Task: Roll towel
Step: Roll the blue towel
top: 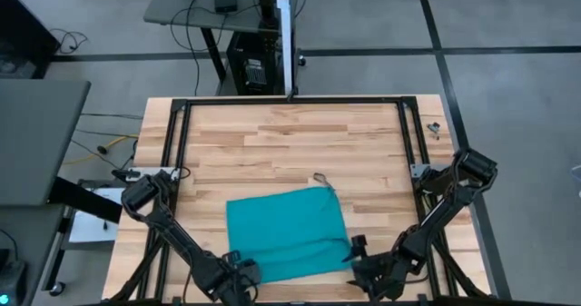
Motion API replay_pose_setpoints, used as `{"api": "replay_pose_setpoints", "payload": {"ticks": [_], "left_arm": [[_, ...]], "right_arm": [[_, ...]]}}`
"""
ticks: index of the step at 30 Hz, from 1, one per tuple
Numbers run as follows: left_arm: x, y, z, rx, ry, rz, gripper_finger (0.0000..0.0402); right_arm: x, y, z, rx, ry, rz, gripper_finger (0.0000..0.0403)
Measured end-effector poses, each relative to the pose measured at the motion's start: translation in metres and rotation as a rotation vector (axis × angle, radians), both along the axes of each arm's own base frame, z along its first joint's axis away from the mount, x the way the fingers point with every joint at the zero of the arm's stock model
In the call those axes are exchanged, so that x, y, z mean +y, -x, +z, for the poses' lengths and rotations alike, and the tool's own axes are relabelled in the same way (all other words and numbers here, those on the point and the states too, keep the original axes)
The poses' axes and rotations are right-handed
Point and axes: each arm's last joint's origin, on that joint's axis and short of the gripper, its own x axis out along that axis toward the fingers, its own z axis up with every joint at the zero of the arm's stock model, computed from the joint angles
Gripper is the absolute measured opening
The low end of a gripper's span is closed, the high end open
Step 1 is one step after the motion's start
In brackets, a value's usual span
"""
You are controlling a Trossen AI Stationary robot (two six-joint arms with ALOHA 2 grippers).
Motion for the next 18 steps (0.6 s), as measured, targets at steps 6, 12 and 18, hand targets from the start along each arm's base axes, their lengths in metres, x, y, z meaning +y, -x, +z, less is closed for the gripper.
{"api": "replay_pose_setpoints", "payload": {"ticks": [6,12,18], "left_arm": [[0.001,0.005,-0.005,0.010,-0.040,0.050,0.0185],[0.004,0.008,-0.007,0.029,-0.068,0.047,0.0185],[0.011,0.002,-0.008,0.029,-0.103,-0.013,0.0185]], "right_arm": [[0.004,-0.013,-0.030,0.018,0.155,-0.054,0.0270],[0.004,-0.021,-0.042,0.018,0.221,-0.095,0.0270],[0.003,-0.021,-0.042,0.010,0.236,-0.106,0.0270]]}}
